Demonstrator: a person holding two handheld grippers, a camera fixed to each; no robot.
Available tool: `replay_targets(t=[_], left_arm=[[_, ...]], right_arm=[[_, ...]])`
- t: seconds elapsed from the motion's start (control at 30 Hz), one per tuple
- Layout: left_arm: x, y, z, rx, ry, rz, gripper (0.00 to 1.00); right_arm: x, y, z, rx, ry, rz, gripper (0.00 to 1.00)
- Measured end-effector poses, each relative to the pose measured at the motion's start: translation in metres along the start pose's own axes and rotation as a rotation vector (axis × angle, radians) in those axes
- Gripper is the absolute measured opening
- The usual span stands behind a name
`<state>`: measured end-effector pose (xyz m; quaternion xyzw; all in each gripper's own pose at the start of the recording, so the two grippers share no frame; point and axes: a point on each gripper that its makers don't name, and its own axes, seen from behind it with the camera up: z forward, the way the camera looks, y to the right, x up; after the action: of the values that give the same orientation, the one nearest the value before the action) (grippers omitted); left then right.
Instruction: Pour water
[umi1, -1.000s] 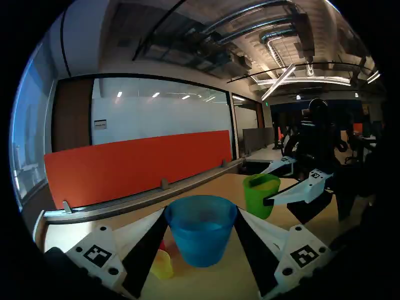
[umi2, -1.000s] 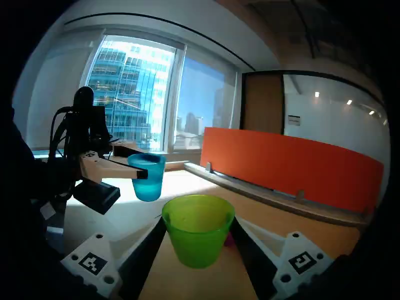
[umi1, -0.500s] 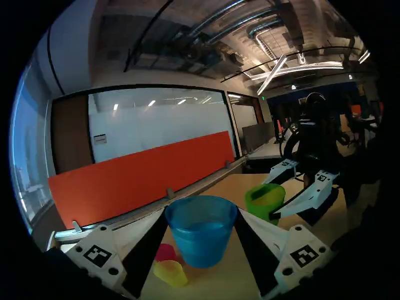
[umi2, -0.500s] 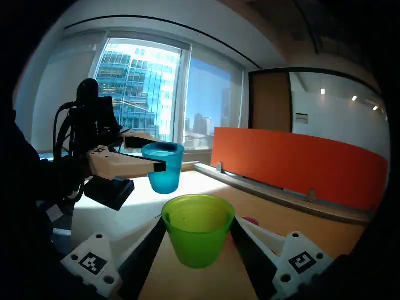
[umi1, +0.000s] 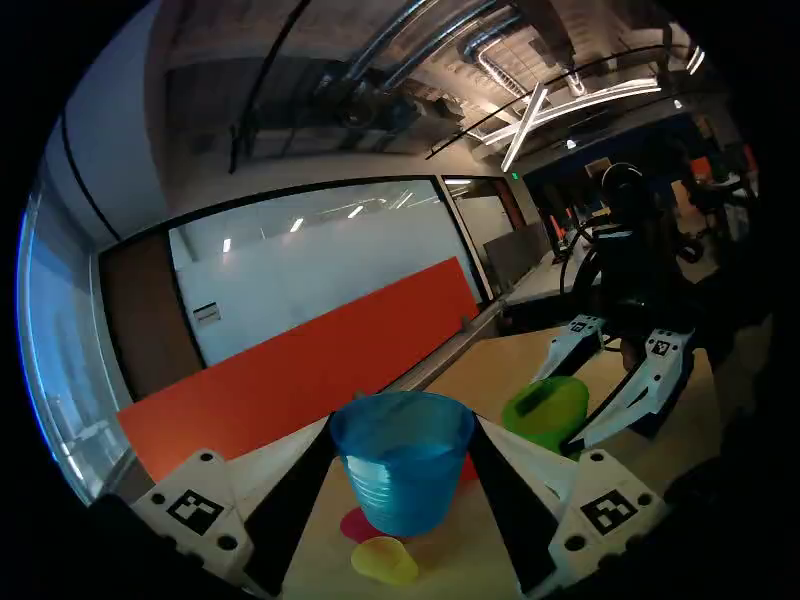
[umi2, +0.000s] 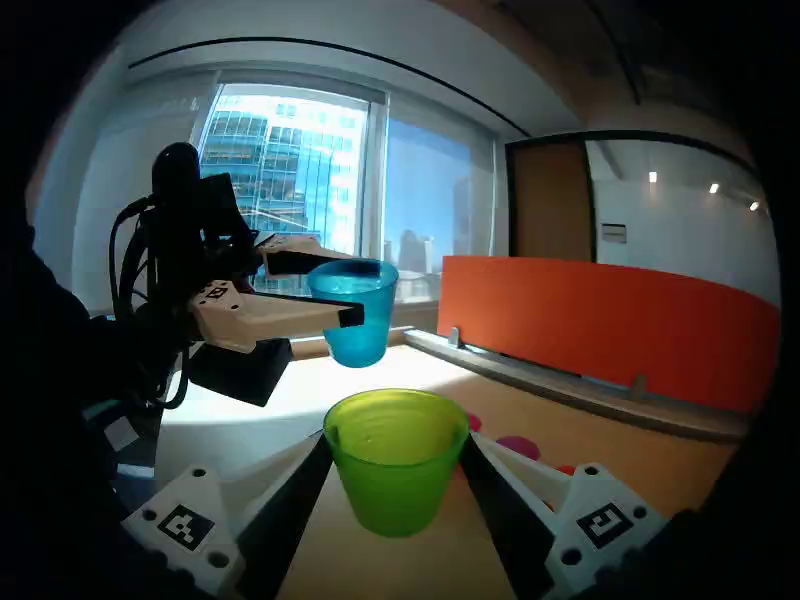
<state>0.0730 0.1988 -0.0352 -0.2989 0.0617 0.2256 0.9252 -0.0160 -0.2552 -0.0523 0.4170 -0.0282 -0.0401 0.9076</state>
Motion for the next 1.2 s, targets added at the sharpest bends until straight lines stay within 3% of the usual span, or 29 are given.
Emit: replay_targets(t=[0.37,0.73,1.2], left_arm=[[0.012,-0.002,0.001,0.009,-0.009,0.130,0.89],[0.019,-0.005,0.001,0.014,-0.009,0.195,0.88],[0.034,-0.001,0.000,0.015,-0.010,0.315,0.88]], right_arm=[[-0.001,-0.011,0.005,0.032,0.001,0.001,0.90],[-0.001,-0.016,0.009,0.049,0.001,0.002,0.90],[-0.001,-0.023,0.016,0.071,0.004,0.003,0.90]])
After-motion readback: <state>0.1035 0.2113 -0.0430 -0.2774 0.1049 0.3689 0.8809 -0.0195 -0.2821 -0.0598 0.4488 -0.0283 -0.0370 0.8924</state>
